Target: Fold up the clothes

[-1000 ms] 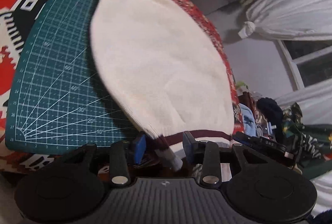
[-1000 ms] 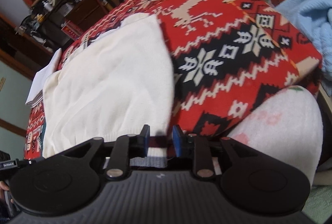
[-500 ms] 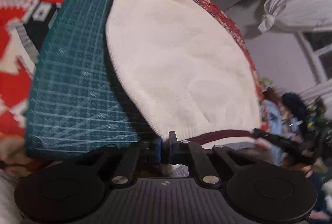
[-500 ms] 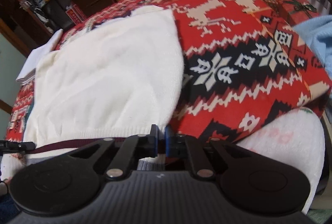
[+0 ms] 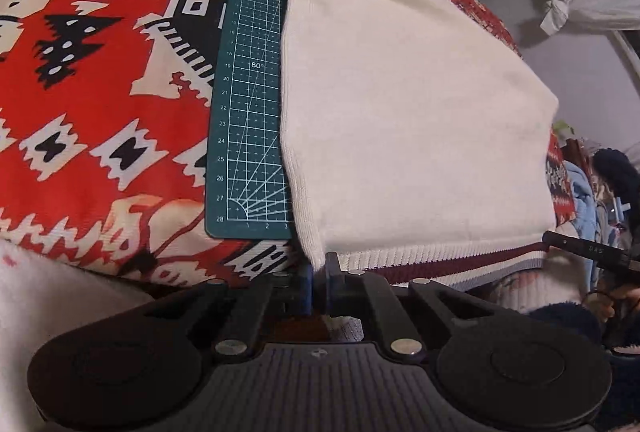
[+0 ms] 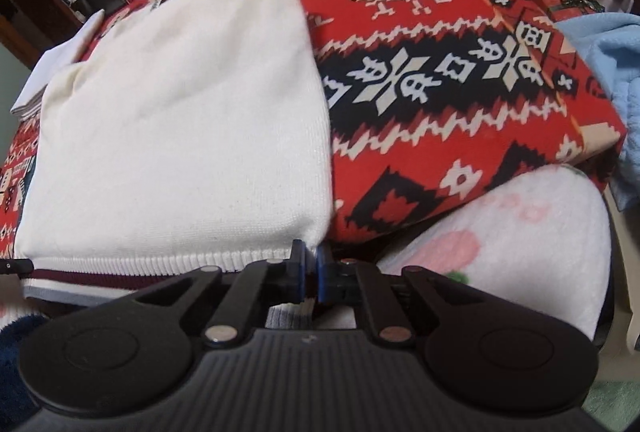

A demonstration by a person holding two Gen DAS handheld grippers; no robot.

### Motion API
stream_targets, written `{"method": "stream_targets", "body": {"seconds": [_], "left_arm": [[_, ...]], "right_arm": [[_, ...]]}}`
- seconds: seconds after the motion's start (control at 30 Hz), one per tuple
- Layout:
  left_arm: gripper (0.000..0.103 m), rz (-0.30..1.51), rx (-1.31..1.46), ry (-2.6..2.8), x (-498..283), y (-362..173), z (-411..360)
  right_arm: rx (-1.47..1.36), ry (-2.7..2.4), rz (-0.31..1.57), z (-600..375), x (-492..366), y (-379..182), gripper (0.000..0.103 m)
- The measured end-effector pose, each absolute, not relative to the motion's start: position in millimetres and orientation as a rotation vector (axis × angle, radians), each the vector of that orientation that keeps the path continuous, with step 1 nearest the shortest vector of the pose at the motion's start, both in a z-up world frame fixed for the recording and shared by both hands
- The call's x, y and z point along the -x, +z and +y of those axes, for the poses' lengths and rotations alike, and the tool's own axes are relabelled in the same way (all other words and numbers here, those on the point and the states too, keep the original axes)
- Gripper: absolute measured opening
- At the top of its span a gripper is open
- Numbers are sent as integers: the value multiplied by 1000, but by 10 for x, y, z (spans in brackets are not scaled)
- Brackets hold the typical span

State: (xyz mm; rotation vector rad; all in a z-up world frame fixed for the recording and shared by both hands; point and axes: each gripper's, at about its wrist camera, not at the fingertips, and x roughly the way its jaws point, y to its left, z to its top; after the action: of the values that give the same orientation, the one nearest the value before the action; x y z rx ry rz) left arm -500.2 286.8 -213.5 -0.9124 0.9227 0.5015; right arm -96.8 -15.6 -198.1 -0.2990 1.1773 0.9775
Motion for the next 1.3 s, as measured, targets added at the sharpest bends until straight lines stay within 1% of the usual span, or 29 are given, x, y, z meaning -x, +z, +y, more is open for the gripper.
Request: {"method": "stream_targets", "body": {"seconds": [0.07, 0.13, 0.17, 0.23, 0.27, 0.3, 0.43, 0.53, 0.6, 0.67, 0.73, 0.8, 0.87, 1.07, 1.3], "left_arm": [[8, 936, 897, 500, 4958, -2126, 2867], [15, 948, 881, 505, 4917, -2106, 2859], [17, 955, 873, 507, 4897, -2096, 2855], [20, 950, 857, 514, 4923, -2026, 2846], [23, 946, 849, 518, 4941, -1988, 2840], [24, 943, 840, 521, 4958, -1950, 2835], [25, 911, 813, 533, 5026, -1772, 2834], [26, 853, 773, 508, 4968, -1572, 2847], [33, 826, 718, 496, 4828, -1473, 2871], [36, 801, 659, 484, 4676, -1379, 2898], [36, 783, 609, 475, 4513, -1317, 2943], [36, 764, 580, 468, 4341, -1315, 3032], [36, 748, 576, 472, 4180, -1337, 3132], [36, 703, 550, 427, 3768, -1398, 3495], [36, 772, 472, 352, 3238, -1188, 4097]], "right_arm": [[314, 981, 1170, -127, 987, -1976, 6], [326, 987, 1172, -93, 1003, -1966, 8], [329, 986, 1172, -83, 1011, -1956, 13], [333, 987, 1150, -98, 1036, -1893, 14], [335, 984, 1135, -116, 1042, -1848, 18], [326, 982, 1122, -142, 1038, -1800, 22], [279, 973, 1067, -201, 984, -1596, 26], [250, 990, 1012, -182, 970, -1434, 32], [239, 1018, 978, -109, 973, -1330, 37], [252, 1044, 936, 42, 994, -1242, 40], [270, 1068, 891, 217, 1013, -1162, 45], [279, 1086, 869, 424, 1005, -1114, 52], [283, 1108, 870, 637, 978, -1094, 54], [320, 1155, 859, 1324, 775, -1165, 55], [315, 1175, 939, 2045, 381, -1095, 54]]}}
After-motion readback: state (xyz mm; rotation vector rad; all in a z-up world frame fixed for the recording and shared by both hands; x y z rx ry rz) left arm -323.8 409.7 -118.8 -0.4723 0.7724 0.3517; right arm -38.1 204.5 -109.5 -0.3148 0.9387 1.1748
